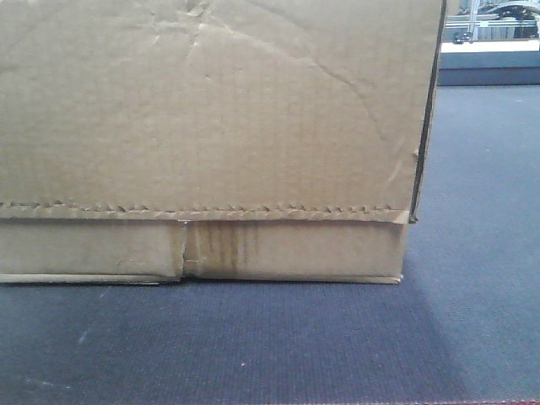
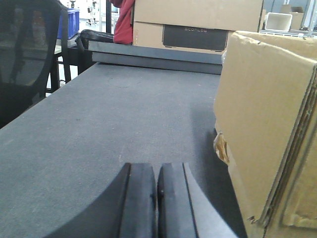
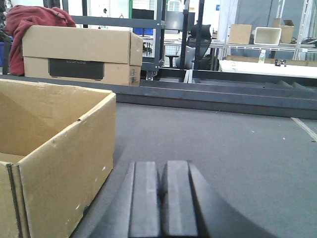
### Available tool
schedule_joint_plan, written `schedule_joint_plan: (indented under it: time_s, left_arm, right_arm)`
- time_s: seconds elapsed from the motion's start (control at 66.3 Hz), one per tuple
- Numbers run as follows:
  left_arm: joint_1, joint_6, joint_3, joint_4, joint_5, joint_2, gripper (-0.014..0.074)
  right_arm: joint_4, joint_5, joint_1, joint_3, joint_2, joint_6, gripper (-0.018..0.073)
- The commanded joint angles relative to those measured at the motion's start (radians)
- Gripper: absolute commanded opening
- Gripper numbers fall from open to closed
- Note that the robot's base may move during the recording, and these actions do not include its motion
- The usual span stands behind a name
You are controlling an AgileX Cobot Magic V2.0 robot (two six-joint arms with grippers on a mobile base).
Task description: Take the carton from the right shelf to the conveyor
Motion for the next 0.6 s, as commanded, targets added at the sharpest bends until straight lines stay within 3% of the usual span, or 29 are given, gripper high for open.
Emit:
schedule_joint_plan:
  time_s: [0.0,0.588]
  left_arm:
    - [0.003,0.005,0.000,-0.012,-0.034,-0.005,0.0015]
    - [0.003,0.005,0.000,-0.012,-0.036,-0.005,0.0015]
  right_arm:
    - [-0.013,-0.025,-0.002,0.003,-0.003,-0.007,-0.0068]
    - [-0.013,-0.025,-0.002,0.003,-0.003,-0.007,-0.0068]
